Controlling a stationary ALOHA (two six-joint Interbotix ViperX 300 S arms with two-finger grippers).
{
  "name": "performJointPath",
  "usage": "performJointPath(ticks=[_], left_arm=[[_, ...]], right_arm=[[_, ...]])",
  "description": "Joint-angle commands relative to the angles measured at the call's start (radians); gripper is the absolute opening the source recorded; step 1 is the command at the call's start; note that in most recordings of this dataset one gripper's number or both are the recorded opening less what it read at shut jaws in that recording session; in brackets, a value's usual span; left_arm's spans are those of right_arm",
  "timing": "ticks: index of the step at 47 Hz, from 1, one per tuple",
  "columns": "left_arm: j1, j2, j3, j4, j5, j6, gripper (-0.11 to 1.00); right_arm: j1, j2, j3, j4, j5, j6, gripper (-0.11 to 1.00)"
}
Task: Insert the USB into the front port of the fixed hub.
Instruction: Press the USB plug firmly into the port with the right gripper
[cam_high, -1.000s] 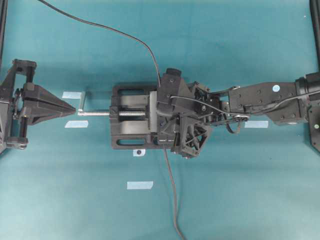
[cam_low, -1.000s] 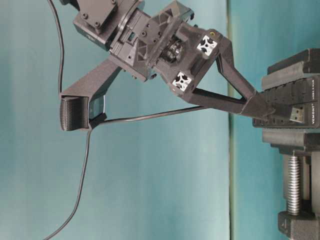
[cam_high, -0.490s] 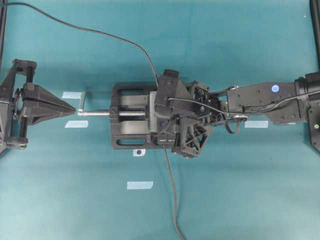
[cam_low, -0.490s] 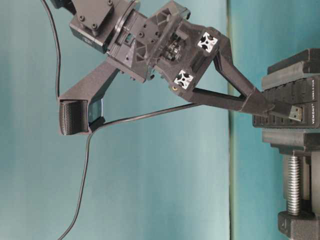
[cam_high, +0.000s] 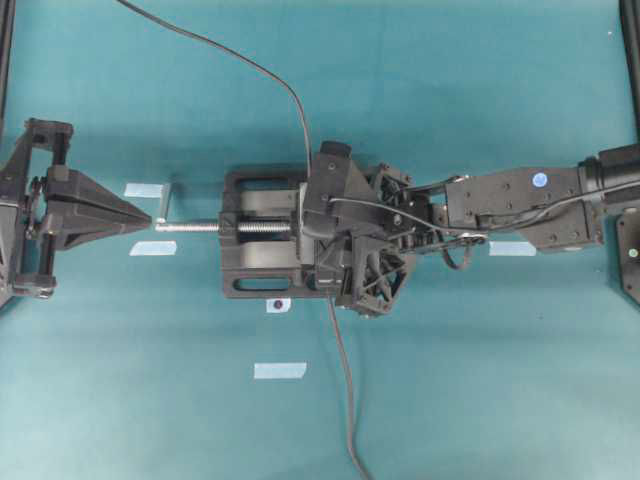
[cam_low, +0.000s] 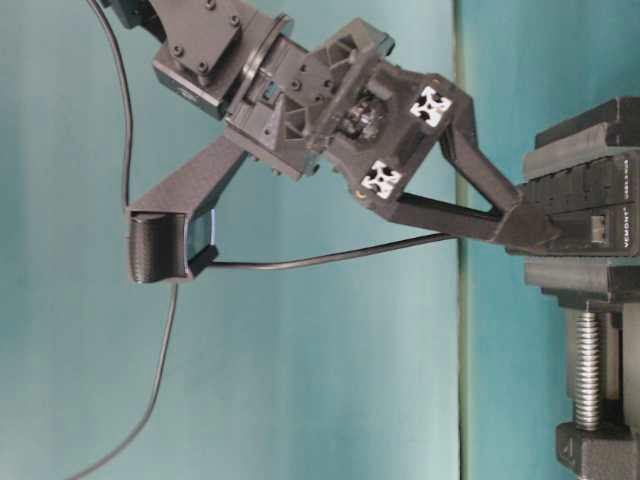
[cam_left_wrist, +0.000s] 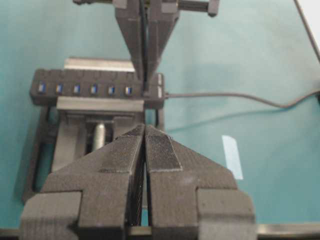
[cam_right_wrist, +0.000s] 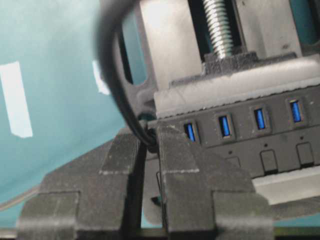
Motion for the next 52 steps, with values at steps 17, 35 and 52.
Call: performJointPath(ticks=[17, 35, 52], left_arm=[[-0.002, 0.005, -0.023, 0.002, -0.011, 0.000, 0.00], [-0.002, 0.005, -0.023, 0.003, -0.011, 0.000, 0.00], [-0.002, 0.005, -0.025, 0.003, -0.009, 0.000, 0.00]], right_arm=[[0.014, 0.006, -0.002, 0.015, 0.003, 0.011, 0.04], [0.029, 0.032, 0.005, 0.032, 0.003, 0.011, 0.04], [0.031, 0.035, 0.014, 0.038, 0.003, 0.011, 0.04]])
